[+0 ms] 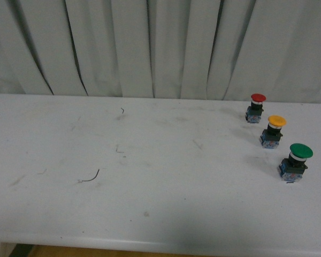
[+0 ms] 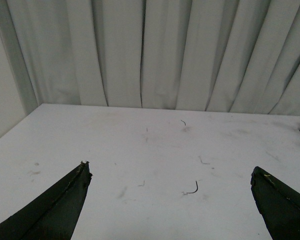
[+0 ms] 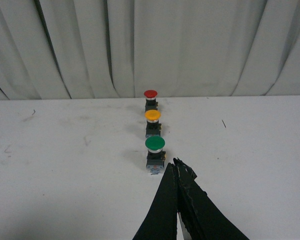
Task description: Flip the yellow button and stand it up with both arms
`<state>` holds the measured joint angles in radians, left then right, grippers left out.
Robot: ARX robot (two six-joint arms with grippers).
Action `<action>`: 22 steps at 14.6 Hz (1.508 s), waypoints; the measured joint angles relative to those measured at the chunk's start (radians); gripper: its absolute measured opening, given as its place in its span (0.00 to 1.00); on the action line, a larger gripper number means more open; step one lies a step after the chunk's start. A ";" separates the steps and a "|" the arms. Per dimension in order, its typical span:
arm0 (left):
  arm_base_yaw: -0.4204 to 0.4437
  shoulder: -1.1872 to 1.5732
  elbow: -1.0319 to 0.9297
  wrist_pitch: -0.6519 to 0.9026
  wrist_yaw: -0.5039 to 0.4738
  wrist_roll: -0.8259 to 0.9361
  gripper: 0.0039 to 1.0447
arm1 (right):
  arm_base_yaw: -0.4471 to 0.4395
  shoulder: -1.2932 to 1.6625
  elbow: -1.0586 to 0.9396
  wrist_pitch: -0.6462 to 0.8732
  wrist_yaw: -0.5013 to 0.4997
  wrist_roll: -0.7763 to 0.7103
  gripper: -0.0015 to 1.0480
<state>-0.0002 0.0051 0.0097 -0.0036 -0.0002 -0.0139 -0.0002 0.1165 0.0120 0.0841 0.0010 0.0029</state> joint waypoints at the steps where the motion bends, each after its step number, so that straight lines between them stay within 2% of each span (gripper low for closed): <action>1: 0.000 0.000 0.000 0.000 -0.001 0.000 0.94 | 0.000 -0.100 0.000 -0.089 -0.001 0.000 0.02; 5: 0.000 0.000 0.000 0.000 0.000 0.000 0.94 | 0.000 -0.114 0.000 -0.087 -0.001 0.000 0.02; 6: 0.000 0.000 0.000 0.000 0.000 0.000 0.94 | 0.000 -0.114 0.000 -0.087 -0.001 -0.001 0.09; 11: 0.000 0.000 0.000 0.000 0.000 0.000 0.94 | 0.000 -0.114 0.000 -0.087 -0.001 0.000 0.66; 13: 0.000 0.000 0.000 0.000 0.000 0.000 0.94 | 0.000 -0.114 0.000 -0.087 -0.001 0.000 0.92; 14: 0.000 0.000 0.000 0.000 0.000 0.000 0.94 | 0.000 -0.114 0.000 -0.087 -0.001 0.000 0.95; 22: 0.000 0.000 0.000 0.000 0.000 0.000 0.94 | 0.000 -0.114 0.000 -0.087 -0.001 0.000 0.94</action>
